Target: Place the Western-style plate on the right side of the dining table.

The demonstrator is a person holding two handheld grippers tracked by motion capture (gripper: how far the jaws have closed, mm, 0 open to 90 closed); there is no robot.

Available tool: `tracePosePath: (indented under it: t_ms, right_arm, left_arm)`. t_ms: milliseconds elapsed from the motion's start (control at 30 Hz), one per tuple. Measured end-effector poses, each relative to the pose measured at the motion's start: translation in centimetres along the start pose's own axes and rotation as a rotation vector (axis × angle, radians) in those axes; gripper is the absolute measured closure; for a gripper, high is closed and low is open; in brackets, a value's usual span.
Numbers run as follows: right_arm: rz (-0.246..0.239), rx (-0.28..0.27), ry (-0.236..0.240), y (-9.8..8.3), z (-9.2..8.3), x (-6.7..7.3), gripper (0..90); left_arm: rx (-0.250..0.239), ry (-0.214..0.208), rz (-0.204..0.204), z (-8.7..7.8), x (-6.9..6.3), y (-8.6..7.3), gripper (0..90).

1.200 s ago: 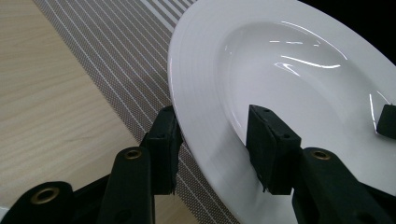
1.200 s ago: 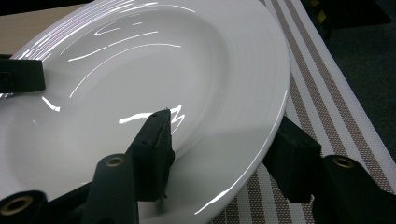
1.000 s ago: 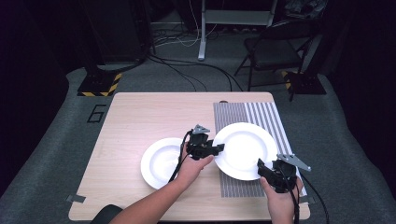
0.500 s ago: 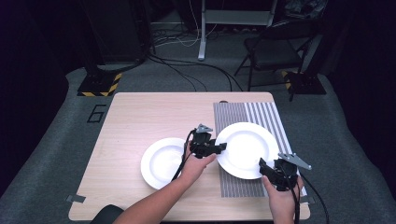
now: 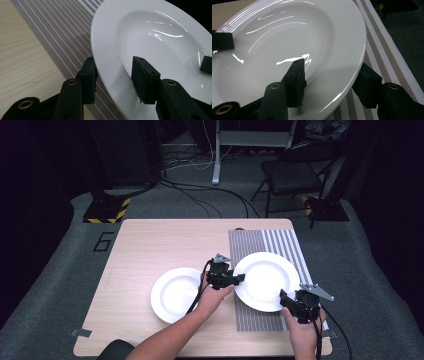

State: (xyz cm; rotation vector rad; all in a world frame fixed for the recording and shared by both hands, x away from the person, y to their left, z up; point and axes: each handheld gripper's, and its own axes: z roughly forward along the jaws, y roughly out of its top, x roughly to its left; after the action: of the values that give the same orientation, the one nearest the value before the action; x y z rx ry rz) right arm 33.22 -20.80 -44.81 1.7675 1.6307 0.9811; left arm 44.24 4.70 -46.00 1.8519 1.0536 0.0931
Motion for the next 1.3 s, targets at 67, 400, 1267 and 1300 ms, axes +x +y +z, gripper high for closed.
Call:
tracePosePath:
  t_ms: [67, 400, 1267, 1300]
  right_arm:
    - [0.009, 0.008, -0.006, -0.1, 0.2, -0.1, 46.2]
    - [0.013, 0.025, -0.026, -0.4, 1.0, -0.7, 46.4]
    - [0.002, 0.018, -0.051, 0.0, 2.1, -1.6, 47.0]
    - [0.004, 0.021, -0.047, 0.1, 2.4, -1.6, 47.0]
  left_arm:
    - [0.004, -0.001, 0.001, 0.2, 0.0, 0.0, 56.4]
    - [0.013, -0.003, -0.002, 1.3, 0.2, -0.3, 56.8]
    - [0.011, 0.004, -0.030, 3.4, 0.5, 0.1, 57.3]
    - [0.017, 0.004, -0.034, 3.6, 0.6, 0.2, 57.3]
